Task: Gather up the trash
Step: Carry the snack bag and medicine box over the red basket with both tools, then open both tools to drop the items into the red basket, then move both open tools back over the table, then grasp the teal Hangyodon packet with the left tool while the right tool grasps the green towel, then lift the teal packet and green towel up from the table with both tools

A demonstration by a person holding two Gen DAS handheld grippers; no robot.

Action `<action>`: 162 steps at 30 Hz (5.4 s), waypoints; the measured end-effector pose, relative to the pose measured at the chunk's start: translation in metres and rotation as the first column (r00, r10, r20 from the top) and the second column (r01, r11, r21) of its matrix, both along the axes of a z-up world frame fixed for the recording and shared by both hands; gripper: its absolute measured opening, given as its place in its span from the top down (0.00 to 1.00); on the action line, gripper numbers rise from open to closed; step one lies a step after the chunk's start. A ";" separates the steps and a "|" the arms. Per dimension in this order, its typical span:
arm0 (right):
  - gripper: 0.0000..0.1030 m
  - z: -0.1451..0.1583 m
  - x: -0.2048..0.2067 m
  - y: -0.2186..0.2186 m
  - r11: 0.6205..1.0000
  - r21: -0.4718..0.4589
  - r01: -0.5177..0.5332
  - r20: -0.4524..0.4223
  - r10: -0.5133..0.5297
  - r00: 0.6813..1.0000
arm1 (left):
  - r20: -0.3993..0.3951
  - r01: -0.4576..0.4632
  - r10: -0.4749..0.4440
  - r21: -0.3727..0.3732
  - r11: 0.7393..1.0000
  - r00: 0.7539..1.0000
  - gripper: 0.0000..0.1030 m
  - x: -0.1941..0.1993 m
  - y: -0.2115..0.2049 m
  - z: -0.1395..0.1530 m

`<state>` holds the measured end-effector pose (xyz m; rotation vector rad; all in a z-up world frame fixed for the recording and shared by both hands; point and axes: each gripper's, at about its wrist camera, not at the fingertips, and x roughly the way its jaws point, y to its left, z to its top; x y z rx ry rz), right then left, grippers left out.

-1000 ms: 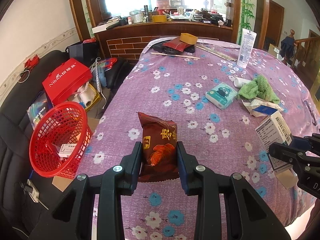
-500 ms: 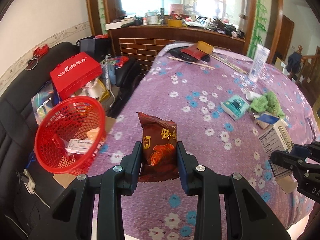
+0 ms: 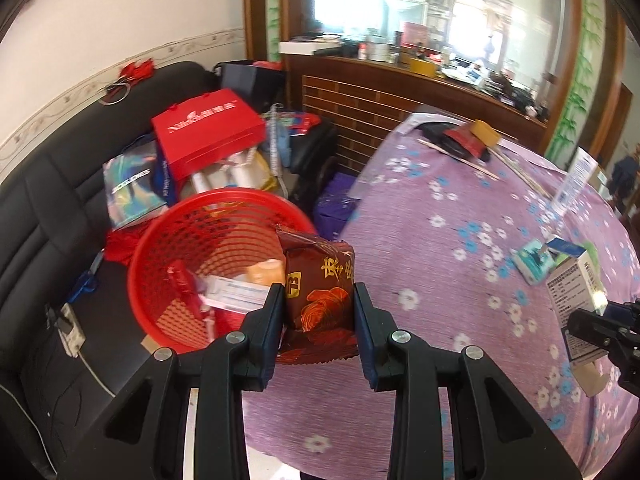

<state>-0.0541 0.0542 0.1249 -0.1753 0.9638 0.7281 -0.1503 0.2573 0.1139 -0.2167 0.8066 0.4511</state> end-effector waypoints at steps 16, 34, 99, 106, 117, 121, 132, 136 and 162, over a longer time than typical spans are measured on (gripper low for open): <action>0.63 0.002 0.001 0.111 0.989 0.062 -0.134 -0.035 0.136 0.990 | -0.038 -0.070 0.071 0.046 0.997 0.997 0.69 -0.016 0.070 -0.004; 0.63 -0.001 0.027 0.192 0.982 0.084 -0.169 -0.075 0.175 0.982 | -0.055 -0.087 0.088 0.027 0.996 0.995 0.69 -0.011 0.114 -0.016; 0.48 -0.051 0.014 -0.207 0.844 0.057 0.533 -0.289 -0.497 0.818 | -0.108 0.533 -0.534 -0.039 0.845 0.839 0.28 0.093 -0.175 -0.019; 0.46 -0.046 0.001 -0.264 0.795 0.071 0.602 -0.285 -0.563 0.776 | -0.220 0.615 -0.604 -0.023 0.788 0.766 0.24 0.177 -0.208 -0.045; 0.46 -0.041 -0.014 -0.329 0.735 0.057 0.676 -0.259 -0.643 0.721 | -0.321 0.633 -0.604 -0.020 0.774 0.729 0.24 0.256 -0.227 -0.095; 0.46 -0.039 -0.009 -0.337 0.731 0.050 0.681 -0.252 -0.650 0.717 | -0.301 0.636 -0.618 -0.047 0.770 0.726 0.33 0.263 -0.233 -0.104; 0.39 -0.020 0.060 -0.279 0.853 0.055 0.518 -0.121 -0.509 0.852 | -0.225 0.561 -0.564 -0.083 0.823 0.794 0.65 0.210 -0.222 -0.094; 0.38 -0.025 0.100 -0.246 0.899 0.026 0.437 -0.066 -0.435 0.898 | -0.203 0.528 -0.535 -0.094 0.844 0.820 0.65 0.171 -0.207 -0.082; 0.57 -0.038 0.116 -0.205 0.930 -0.012 0.366 -0.014 -0.366 0.930 | -0.146 0.412 -0.413 -0.040 0.910 0.899 0.64 0.088 -0.188 -0.049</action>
